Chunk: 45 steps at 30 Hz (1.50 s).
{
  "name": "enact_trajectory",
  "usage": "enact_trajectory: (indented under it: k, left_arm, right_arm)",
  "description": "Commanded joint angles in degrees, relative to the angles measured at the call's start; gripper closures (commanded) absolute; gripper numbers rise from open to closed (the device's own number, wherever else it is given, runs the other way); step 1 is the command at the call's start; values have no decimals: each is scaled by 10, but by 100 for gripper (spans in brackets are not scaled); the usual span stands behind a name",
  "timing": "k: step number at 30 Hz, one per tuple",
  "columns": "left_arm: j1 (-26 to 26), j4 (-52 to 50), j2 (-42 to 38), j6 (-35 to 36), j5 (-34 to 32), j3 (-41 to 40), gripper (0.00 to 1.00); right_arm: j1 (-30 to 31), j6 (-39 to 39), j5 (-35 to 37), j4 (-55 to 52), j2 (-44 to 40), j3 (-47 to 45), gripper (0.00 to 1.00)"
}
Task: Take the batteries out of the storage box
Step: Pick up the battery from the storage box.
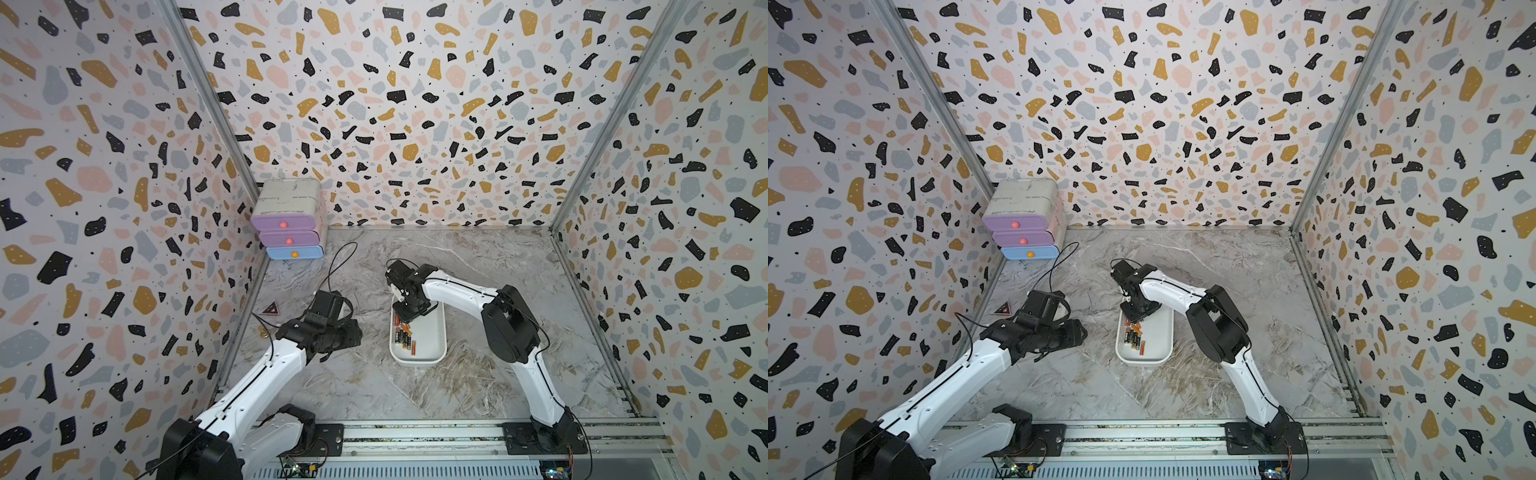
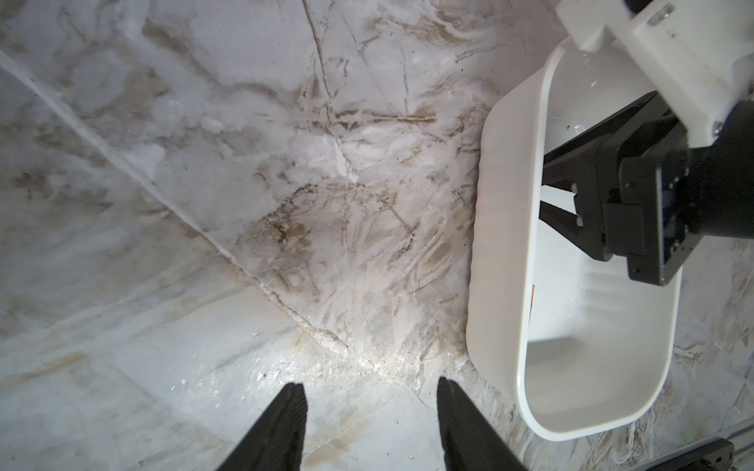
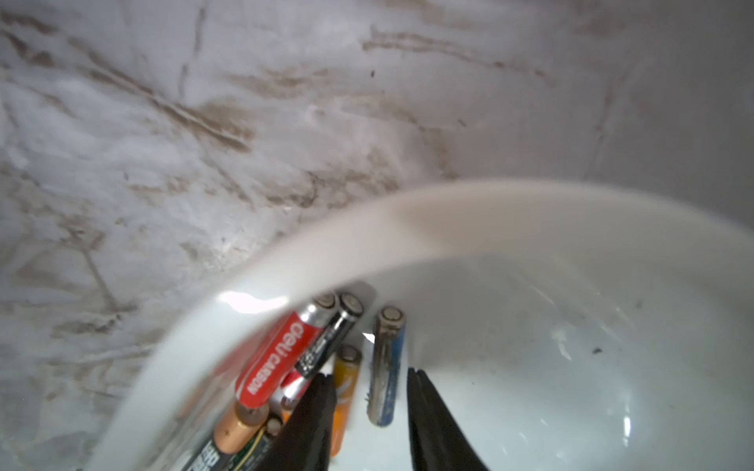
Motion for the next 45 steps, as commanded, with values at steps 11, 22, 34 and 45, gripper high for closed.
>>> enact_trajectory:
  k: [11, 22, 34, 45]
  left_arm:
    - [3, 10, -6, 0, 0, -13, 44]
    - [2, 10, 2, 1, 7, -6, 45]
    - [3, 28, 21, -2, 18, -10, 44]
    - [2, 18, 27, 7, 13, 6, 45]
  right_arm:
    - [-5, 35, 54, -29, 16, 0, 88]
    - [-8, 41, 32, -35, -31, -20, 86]
    - [-8, 47, 27, -29, -101, -107, 76]
    - [-13, 37, 28, -24, -44, -67, 74]
